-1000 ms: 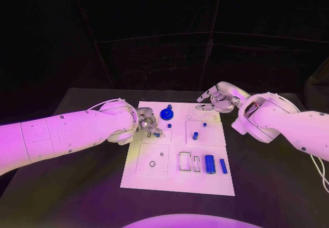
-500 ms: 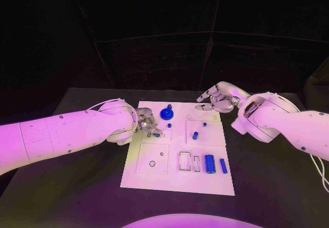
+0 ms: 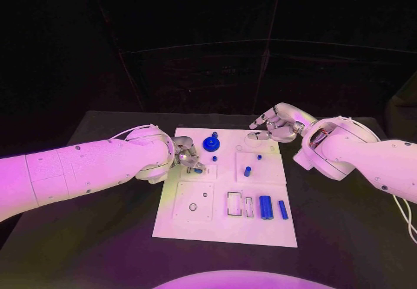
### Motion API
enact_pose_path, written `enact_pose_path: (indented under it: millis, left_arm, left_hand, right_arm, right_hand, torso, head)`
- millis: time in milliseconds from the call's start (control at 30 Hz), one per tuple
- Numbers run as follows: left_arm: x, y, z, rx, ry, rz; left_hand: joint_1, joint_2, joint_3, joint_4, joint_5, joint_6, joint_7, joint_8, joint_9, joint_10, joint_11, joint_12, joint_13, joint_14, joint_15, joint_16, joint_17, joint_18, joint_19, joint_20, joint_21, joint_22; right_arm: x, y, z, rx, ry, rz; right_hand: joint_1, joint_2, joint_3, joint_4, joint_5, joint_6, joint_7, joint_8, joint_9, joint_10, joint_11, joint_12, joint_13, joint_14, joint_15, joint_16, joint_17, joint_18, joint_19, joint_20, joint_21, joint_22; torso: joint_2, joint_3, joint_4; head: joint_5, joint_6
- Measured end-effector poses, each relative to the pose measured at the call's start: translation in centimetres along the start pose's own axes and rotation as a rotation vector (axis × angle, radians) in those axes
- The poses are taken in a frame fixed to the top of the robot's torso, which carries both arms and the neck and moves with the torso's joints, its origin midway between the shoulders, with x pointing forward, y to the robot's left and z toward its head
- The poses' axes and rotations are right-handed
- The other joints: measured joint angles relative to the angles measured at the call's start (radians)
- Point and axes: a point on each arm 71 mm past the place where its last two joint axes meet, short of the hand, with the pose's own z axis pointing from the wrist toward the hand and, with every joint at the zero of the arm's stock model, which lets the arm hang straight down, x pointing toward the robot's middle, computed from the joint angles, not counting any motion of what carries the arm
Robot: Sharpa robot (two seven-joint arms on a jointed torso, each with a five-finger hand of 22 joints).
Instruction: Assemble the parts on the task board
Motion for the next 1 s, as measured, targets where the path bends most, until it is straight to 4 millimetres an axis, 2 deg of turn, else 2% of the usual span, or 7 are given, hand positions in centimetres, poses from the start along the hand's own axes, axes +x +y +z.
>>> enact_pose_path:
  millis: [167,600,833,1000]
  left_arm:
    - [-0.01,-0.02,0.06,-0.001,-0.001,0.001]
    - [-0.06,-0.02,0.29,-0.011,-0.002,0.002]
    - [0.0,-0.08,0.45,-0.015,0.003,0.005]
    - [0.02,-0.1,0.49,-0.017,0.007,0.008]
  left_hand:
    - [-0.024,0.0,-0.004,-0.012,0.0,0.008,-0.003,0.004,0.0,0.004,-0.004,0.006,0.007,-0.002,-0.002,0.0,0.0,0.0,0.0,0.0,0.0,0.0]
    - [-0.054,0.002,-0.054,0.019,0.002,0.02,-0.005,0.008,0.003,0.013,-0.005,0.027,0.025,0.0,-0.007,0.0,0.0,0.0,0.007,-0.007,0.01,0.0]
    - [-0.089,0.003,-0.081,0.046,0.002,0.027,-0.005,0.012,0.003,0.02,-0.005,0.034,0.033,0.0,-0.007,0.0,0.0,0.0,0.007,-0.007,0.014,0.0]
    - [-0.093,-0.001,-0.092,0.051,0.001,0.031,-0.009,0.012,0.004,0.022,-0.008,0.039,0.037,0.0,-0.007,0.0,0.0,0.0,0.007,-0.007,0.015,0.0]
  right_arm:
    - [0.0,0.0,0.0,0.0,0.0,0.0]
    - [0.0,0.02,-0.01,0.0,0.0,0.0]
    - [0.01,0.02,-0.01,-0.001,0.0,0.0]
    - [0.0,0.02,-0.01,-0.001,0.0,0.0]
  right_hand:
    - [0.0,0.0,0.0,0.0,0.0,0.0,0.0,0.0,0.0,0.0,0.0,0.0,0.0,0.0,0.0,-0.005,0.0,0.0,0.0,0.0,0.0,-0.001]
    - [0.0,0.0,0.0,0.0,0.0,0.0,0.0,0.0,0.0,0.0,0.0,-0.005,-0.004,0.0,0.0,-0.005,0.0,0.0,-0.004,-0.004,-0.005,-0.012]
    - [0.0,0.0,-0.003,0.003,0.0,0.0,0.0,0.0,0.0,0.0,0.0,-0.005,-0.006,0.0,0.0,-0.008,0.0,0.0,-0.004,-0.004,-0.005,-0.015]
    - [0.0,0.0,-0.003,0.003,0.0,0.0,0.0,0.0,0.0,0.0,0.0,-0.005,-0.006,0.0,0.0,-0.008,0.0,0.0,-0.004,-0.004,-0.005,-0.015]
  torso:
    - [0.0,0.0,-0.0004]
    - [0.0,0.0002,-0.0004]
    - [0.0,0.0002,-0.0004]
    - [0.0,0.0002,-0.0004]
  head:
    - [0.0,0.0]
    - [-0.003,0.001]
    - [-0.004,-0.002]
    - [-0.005,-0.004]
